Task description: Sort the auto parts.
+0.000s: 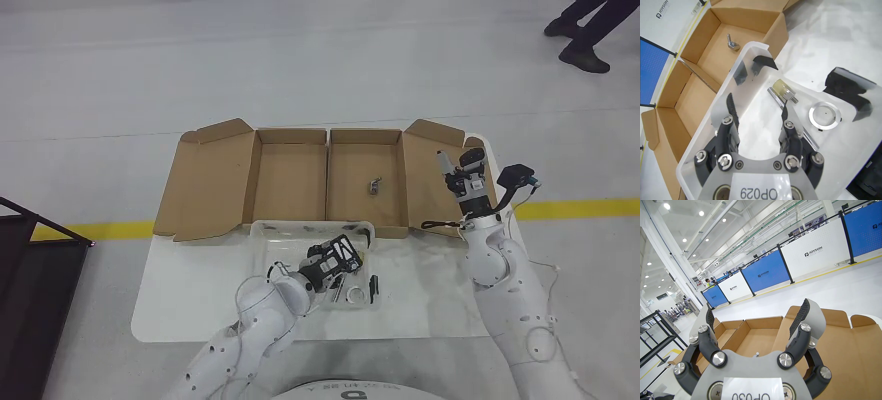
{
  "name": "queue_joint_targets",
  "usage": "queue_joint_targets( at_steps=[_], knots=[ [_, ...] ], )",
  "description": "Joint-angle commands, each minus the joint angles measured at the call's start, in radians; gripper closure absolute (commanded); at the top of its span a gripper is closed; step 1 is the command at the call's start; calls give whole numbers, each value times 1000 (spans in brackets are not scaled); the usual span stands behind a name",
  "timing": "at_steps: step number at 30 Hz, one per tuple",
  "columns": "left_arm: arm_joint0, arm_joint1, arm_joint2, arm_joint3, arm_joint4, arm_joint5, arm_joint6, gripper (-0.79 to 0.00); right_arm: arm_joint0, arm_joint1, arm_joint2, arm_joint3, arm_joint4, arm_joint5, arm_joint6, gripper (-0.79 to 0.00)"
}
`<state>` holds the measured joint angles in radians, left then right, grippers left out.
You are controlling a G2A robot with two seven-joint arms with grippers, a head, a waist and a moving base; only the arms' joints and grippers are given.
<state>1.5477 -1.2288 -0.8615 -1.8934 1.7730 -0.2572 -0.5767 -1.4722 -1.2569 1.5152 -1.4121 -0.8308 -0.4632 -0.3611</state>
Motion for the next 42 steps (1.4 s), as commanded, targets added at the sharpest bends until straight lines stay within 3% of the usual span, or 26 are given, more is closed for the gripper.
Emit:
queue_joint_targets(
  at_steps=[1, 10, 23, 29, 42],
  knots=[
    [-10, -3, 12, 18, 0, -11, -13, -440, 0, 0, 0, 0, 0, 0, 0, -785],
    [-60, -16, 44, 74, -22, -51, -82, -499, 0, 0, 0, 0, 0, 0, 0, -785],
    [-142, -45, 69, 156, -191, -93, -196, -474, 0, 0, 0, 0, 0, 0, 0, -785],
    [-171, -53, 88, 179, -169, -68, -212, -483, 0, 0, 0, 0, 0, 0, 0, -785],
    [-161, -41, 12, 164, -145, -45, -203, -483, 0, 0, 0, 0, 0, 0, 0, -785]
  ],
)
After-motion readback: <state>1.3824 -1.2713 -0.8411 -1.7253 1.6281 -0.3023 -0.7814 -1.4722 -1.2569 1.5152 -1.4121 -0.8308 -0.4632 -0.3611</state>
